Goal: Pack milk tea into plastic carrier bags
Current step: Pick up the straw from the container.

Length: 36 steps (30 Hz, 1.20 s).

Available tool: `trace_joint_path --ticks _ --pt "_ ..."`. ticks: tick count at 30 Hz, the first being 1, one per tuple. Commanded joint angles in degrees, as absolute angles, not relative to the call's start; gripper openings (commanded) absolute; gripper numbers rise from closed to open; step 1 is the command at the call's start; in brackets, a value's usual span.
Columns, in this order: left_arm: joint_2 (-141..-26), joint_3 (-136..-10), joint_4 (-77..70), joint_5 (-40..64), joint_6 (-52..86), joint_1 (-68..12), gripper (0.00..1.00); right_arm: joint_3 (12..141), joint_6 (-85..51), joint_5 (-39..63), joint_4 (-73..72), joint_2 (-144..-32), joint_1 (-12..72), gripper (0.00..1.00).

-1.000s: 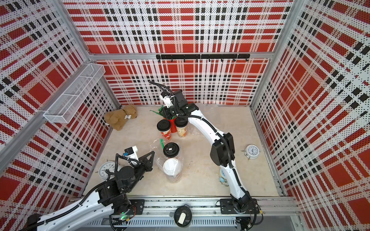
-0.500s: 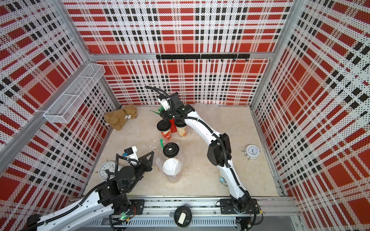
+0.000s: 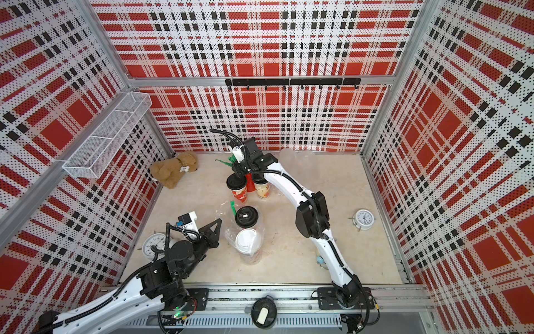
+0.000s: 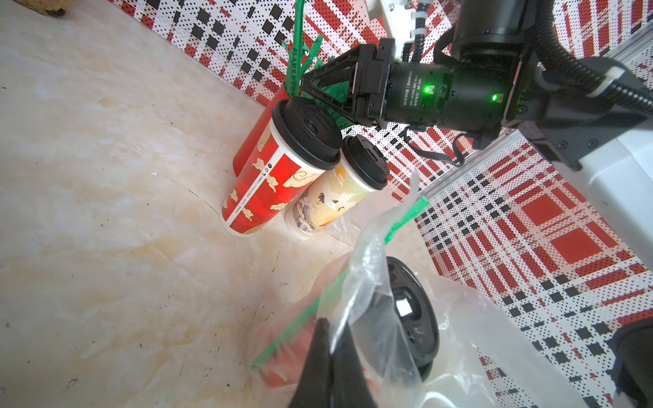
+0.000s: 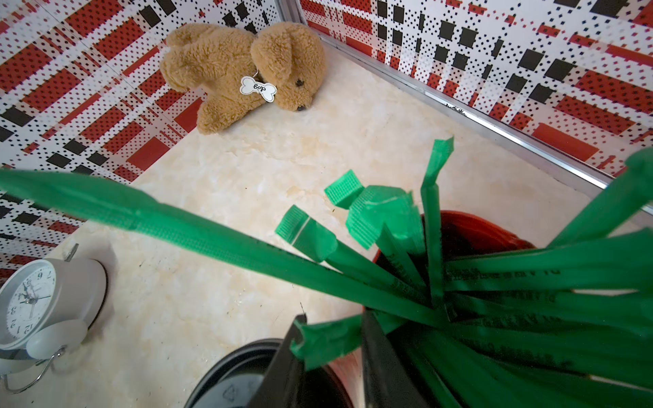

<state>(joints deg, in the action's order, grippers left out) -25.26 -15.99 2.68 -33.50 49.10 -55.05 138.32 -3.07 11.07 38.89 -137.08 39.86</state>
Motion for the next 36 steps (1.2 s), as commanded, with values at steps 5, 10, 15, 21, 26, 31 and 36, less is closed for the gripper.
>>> trace_joint_path --ticks 5,10,15,21,26,31,36 --pt "-24.6 -14.9 4.0 -35.2 49.7 -54.7 0.00 139.6 -3.2 7.9 36.1 -137.1 40.0 0.16" --pt "-24.4 -14.9 4.1 -35.3 49.8 -54.7 0.00 139.2 -2.8 5.9 35.8 -136.3 40.1 0.05" --pt "-24.4 -15.0 4.1 -35.1 49.8 -54.7 0.00 135.9 -1.4 3.3 34.4 -132.6 40.1 0.00" --pt "-24.3 -15.1 4.0 -34.9 49.5 -54.7 0.00 132.0 1.2 0.7 33.4 -126.5 40.7 0.00" --pt "-24.2 -15.3 3.6 -34.6 48.9 -54.8 0.00 132.2 2.3 0.5 36.1 -123.1 41.1 0.00" --pt "-24.1 -15.5 3.6 -34.5 48.2 -54.8 0.00 132.2 4.6 -0.6 39.8 -118.2 42.0 0.00" --pt "-23.7 -15.7 3.5 -34.4 47.1 -54.8 0.00 131.6 6.4 1.4 43.5 -111.4 43.1 0.00"
